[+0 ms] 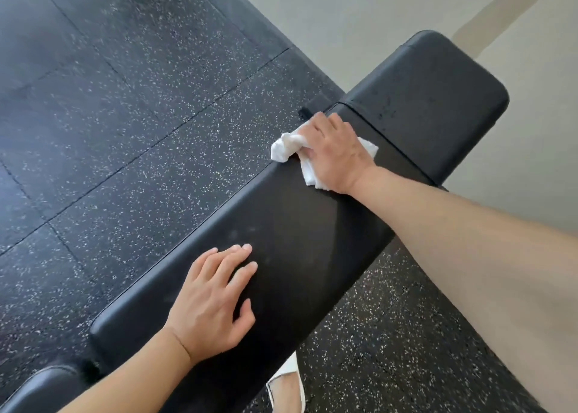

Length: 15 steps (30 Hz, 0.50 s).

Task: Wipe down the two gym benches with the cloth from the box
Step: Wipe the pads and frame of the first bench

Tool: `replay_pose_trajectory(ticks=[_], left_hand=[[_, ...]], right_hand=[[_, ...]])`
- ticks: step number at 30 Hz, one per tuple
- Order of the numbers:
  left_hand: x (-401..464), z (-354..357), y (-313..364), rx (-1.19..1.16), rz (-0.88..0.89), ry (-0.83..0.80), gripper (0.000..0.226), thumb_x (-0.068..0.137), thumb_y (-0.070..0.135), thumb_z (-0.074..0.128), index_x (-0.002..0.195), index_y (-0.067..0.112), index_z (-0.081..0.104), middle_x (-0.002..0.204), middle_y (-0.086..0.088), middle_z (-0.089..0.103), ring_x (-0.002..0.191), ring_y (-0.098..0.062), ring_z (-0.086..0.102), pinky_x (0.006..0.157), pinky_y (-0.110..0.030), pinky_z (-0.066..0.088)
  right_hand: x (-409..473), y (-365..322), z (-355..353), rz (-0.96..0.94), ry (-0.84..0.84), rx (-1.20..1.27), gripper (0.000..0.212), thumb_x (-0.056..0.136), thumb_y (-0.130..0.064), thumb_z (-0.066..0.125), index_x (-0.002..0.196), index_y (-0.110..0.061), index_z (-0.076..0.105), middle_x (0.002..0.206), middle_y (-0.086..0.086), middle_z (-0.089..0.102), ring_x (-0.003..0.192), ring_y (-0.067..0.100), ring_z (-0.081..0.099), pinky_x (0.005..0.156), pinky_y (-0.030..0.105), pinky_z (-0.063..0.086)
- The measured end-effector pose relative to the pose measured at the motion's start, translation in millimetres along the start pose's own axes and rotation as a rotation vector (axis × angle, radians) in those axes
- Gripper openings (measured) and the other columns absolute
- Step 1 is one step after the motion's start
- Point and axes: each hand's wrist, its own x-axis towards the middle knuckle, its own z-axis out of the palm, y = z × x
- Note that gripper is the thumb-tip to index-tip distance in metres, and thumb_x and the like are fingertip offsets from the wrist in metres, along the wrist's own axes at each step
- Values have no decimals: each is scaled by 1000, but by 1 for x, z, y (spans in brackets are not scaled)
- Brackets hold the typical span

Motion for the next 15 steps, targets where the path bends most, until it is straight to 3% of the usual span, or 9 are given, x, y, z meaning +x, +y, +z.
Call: replay_pose_trajectory(ticks=[4,7,9,12,15], left_hand=[[20,0,12,30,-88,80,31,81,29,61,109,16,65,129,-2,60,112,-32,57,104,-47,41],[61,-9,21,93,-218,59,13,84,28,54,90,17,57,101,-1,53,87,-29,50,77,-43,40],[81,-9,26,105,-280,38,12,83,27,51,87,16,54,92,-1,48,79,-29,46,68,-43,37],[93,-4,38,88,-381,97,27,81,24,49,104,18,61,102,-1,54,87,-29,49,74,-43,39],[102,-2,48,75,-459,137,42,83,23,49,123,19,62,121,0,57,99,-29,51,83,-44,40]], right_hand=[[4,3,5,-9,-18,28,23,97,-27,57,112,-11,63,108,12,59,88,33,52,69,44,44],[4,4,1,13,-61,23,28,98,-30,52,114,-11,66,112,11,59,91,34,52,73,45,45],[3,0,-3,33,-82,39,31,97,-32,48,113,-12,66,112,11,59,92,34,52,73,46,44],[2,-5,-7,50,-64,60,35,96,-34,42,110,-11,65,111,11,59,92,34,52,70,46,43],[-1,-6,-6,62,-38,74,26,95,-29,48,107,-12,65,109,10,59,90,34,52,68,46,42]])
